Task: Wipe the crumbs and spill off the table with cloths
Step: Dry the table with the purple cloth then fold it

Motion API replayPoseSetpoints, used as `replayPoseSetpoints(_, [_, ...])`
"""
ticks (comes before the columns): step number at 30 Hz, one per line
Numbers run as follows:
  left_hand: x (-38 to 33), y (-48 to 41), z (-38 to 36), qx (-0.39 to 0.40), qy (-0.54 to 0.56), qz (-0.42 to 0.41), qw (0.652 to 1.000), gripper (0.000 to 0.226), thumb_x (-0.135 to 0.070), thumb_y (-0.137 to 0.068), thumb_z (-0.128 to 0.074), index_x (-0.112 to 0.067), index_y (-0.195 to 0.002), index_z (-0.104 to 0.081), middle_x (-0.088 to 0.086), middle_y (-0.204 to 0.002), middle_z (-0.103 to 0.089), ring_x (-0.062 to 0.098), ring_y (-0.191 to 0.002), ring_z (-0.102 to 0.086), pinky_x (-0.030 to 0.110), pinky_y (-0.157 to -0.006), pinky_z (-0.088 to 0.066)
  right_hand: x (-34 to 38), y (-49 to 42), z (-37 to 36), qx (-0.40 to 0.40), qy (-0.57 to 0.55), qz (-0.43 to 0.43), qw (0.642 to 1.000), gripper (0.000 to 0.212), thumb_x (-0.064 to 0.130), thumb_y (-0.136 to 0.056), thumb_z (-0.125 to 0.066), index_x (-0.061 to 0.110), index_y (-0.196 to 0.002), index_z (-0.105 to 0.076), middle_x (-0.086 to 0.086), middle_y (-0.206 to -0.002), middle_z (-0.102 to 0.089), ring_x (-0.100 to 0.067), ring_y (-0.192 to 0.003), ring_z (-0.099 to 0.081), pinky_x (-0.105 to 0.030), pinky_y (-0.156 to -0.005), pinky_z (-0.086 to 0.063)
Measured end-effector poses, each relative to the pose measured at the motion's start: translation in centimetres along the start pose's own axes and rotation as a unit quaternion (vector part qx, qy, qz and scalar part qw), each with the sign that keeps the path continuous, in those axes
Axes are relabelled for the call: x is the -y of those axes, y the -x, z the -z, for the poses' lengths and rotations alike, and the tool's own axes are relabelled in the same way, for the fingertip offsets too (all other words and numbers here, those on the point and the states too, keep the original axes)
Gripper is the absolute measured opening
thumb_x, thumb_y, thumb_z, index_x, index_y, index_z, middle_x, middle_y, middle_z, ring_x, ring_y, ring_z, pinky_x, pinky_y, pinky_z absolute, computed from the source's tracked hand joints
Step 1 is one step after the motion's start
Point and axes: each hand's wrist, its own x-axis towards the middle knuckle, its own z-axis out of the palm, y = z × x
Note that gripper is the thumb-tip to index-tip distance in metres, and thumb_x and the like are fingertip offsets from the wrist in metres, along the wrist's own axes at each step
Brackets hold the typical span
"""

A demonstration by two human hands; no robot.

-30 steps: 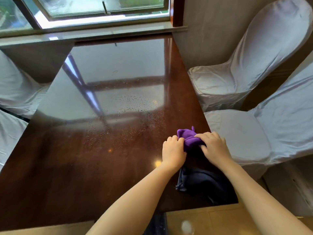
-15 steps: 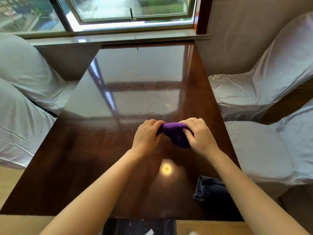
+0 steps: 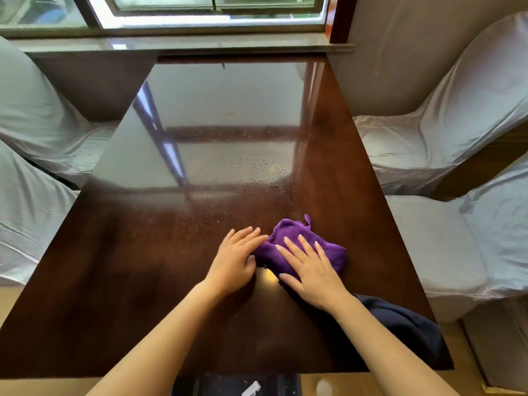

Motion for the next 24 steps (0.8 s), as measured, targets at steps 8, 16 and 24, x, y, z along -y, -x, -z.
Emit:
replayPoseSetpoints(8, [11.9,0.2,4.8,-0.088,-0.087,0.177,0.977,0.05,-0.038,-0.096,-0.035,-0.031,-0.144,-0.021,-0.002,-0.156,-0.015,0.018,-0.145,-0.005,0.051,-0.115,0.0,-0.5,-3.0,-1.2,-0.075,0.068,-0.127,0.987,0.063,0.06,-0.091,-0.029,0.042,-0.144,-0.001,-0.005,-0.159,0.001,-0.028,-0.144,0.009,-0.052,-0.114,0.005])
replayPoseSetpoints(16, [20.6,-1.3,6.4,-0.044,-0.147,0.275,0.949,0.056,-0.052,-0.094,-0.02,-0.035,-0.145,-0.005,-0.005,-0.158,0.001,0.016,-0.144,0.01,0.054,-0.113,0.011,-1.0,-8.9,-0.7,-0.063,0.076,-0.206,0.974,0.063,0.062,-0.091,-0.022,0.042,-0.143,0.005,-0.009,-0.158,0.009,-0.035,-0.143,0.011,-0.06,-0.112,0.003])
replayPoseSetpoints(24, [22.4,-4.4,6.8,-0.024,-0.174,0.235,0.956,0.056,-0.055,-0.092,-0.019,-0.037,-0.144,-0.007,-0.005,-0.158,-0.002,0.013,-0.144,0.007,0.05,-0.116,0.008,-2.0,-15.4,0.1,-0.079,0.079,-0.229,0.967,0.062,0.061,-0.09,-0.023,0.04,-0.144,-0.001,-0.01,-0.159,0.002,-0.036,-0.143,0.005,-0.061,-0.111,0.0])
